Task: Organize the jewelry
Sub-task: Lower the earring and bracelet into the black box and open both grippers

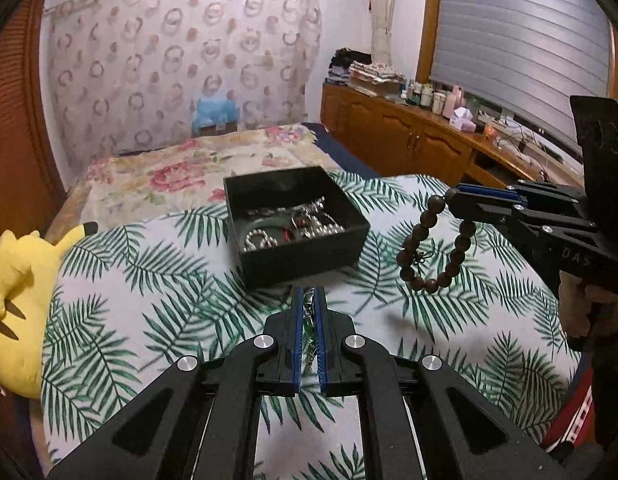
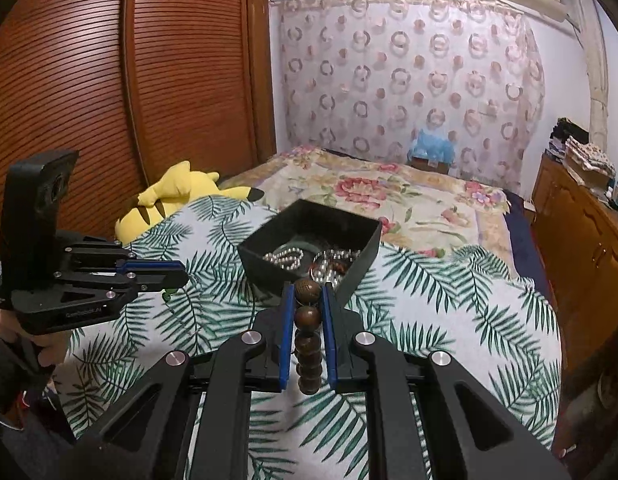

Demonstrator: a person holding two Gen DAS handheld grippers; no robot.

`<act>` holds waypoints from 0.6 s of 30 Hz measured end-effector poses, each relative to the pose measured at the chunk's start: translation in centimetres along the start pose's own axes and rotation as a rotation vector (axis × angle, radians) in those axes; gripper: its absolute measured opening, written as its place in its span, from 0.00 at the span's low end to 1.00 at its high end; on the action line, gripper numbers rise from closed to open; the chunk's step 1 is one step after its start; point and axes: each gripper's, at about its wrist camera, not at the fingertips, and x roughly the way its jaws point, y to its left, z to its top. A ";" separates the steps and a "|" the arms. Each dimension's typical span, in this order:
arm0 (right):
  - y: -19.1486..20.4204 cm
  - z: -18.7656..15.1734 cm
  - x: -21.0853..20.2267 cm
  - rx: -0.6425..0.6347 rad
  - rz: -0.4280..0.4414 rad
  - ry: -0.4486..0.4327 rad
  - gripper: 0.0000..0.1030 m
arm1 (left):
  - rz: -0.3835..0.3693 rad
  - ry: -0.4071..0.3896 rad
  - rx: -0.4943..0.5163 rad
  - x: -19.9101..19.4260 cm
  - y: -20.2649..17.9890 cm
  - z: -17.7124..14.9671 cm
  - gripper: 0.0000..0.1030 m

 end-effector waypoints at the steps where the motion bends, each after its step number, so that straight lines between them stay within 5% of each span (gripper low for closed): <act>1: -0.1 0.2 0.1 -0.001 0.002 -0.005 0.15 | 0.000 0.000 -0.004 0.2 0.2 0.3 0.04; 18: -2.3 5.2 3.1 -0.016 0.050 -0.057 0.15 | 0.017 -0.049 0.005 1.6 1.8 5.8 0.04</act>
